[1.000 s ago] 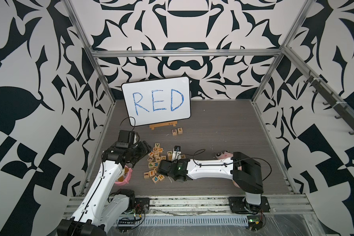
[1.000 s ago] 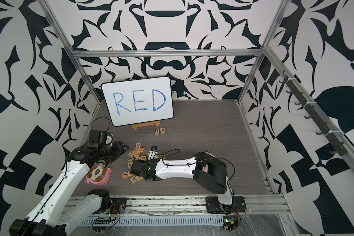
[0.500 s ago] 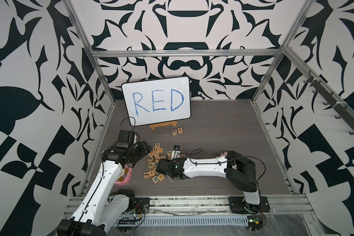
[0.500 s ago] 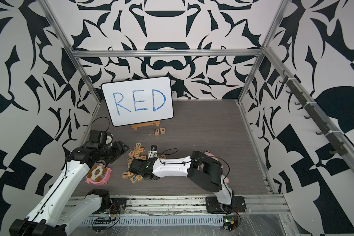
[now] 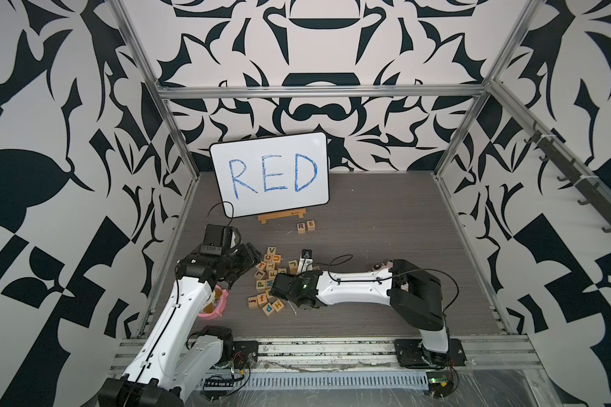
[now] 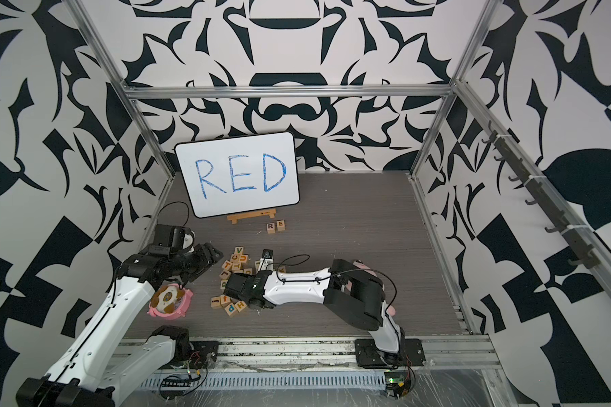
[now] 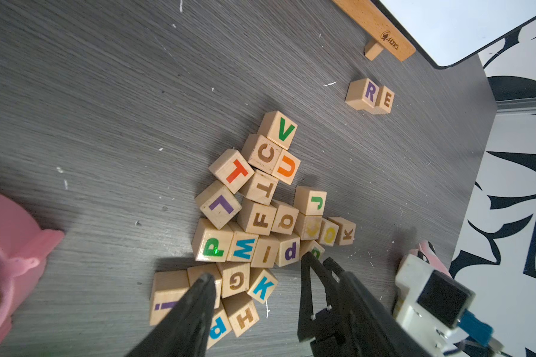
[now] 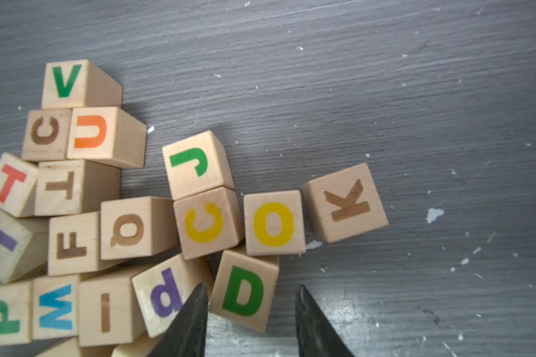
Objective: Assemble the uppercase word "red" with letter blocks
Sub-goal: Pick up the letter block from the center of the board.
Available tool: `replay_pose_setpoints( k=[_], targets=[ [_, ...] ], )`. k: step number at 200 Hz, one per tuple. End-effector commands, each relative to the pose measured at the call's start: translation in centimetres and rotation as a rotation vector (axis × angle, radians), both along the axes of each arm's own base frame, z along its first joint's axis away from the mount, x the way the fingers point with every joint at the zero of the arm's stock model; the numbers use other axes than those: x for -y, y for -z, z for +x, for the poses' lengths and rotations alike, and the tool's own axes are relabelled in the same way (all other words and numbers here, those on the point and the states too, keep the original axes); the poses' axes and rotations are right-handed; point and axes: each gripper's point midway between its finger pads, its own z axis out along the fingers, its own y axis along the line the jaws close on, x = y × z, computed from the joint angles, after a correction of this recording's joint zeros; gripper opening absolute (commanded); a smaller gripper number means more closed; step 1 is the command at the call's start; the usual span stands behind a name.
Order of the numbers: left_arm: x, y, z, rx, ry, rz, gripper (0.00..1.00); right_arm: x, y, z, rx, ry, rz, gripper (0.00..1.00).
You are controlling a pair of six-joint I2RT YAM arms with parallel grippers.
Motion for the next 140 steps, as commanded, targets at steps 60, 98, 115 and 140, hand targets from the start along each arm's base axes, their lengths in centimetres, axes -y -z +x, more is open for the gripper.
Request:
replay_pose_setpoints(
  k=[60, 98, 115, 140],
  targets=[
    [0.1, 0.2, -0.2, -0.011, 0.012, 0.001, 0.68, -0.6, -1.9, 1.1, 0.037, 0.003, 0.032, 0.46],
    [0.1, 0.1, -0.3, -0.009, 0.011, 0.001, 0.68, -0.3, -1.5, 1.4, 0.032, 0.011, 0.023, 0.45],
    [0.1, 0.1, -0.3, -0.007, 0.011, 0.001, 0.68, -0.4, -1.2, 1.4, 0.024, 0.01, 0.022, 0.44],
    [0.1, 0.1, -0.3, -0.006, 0.012, 0.0, 0.68, -0.5, -0.8, 1.4, 0.017, 0.011, 0.021, 0.44]
  ],
)
